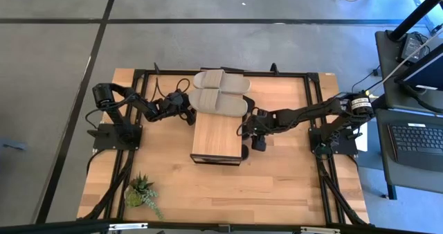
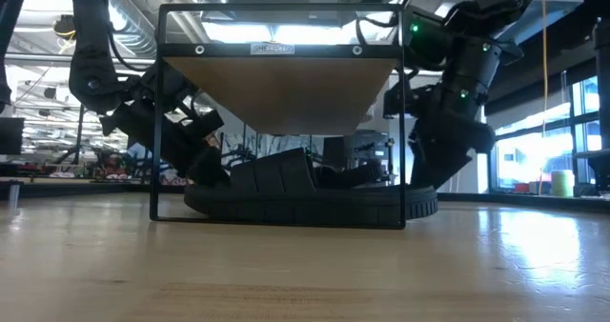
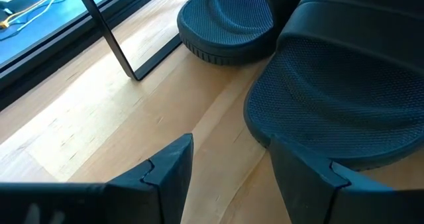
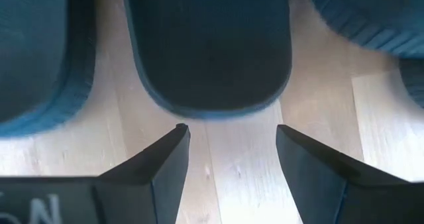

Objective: Pick and place slides into the shelf
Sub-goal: Put the black slide under the shelf, then adjust the gray slide on the shelf

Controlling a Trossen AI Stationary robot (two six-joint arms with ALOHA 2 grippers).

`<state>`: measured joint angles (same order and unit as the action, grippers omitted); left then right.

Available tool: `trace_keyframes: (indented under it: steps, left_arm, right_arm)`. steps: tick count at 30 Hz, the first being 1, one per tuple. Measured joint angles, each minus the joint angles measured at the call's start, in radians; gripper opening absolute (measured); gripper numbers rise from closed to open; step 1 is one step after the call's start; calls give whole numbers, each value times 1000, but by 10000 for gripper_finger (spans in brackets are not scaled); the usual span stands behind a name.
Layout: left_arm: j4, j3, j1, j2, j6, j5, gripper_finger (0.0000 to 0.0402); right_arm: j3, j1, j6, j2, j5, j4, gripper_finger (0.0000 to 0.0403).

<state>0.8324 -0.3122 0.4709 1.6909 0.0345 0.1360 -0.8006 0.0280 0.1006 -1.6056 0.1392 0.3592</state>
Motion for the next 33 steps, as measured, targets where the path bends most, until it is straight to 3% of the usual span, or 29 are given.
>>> trace_keyframes:
  steps: [20,26,33]
  left_arm:
    - [-2,0,0,-1,3,0,195]
    - [-2,0,0,-2,2,-1,195]
    - [-38,1,0,-29,22,-40,195]
  right_arm:
    - [-4,5,14,17,0,-9,225]
    - [-7,5,35,18,1,86,225]
    - [-104,5,45,18,23,211,225]
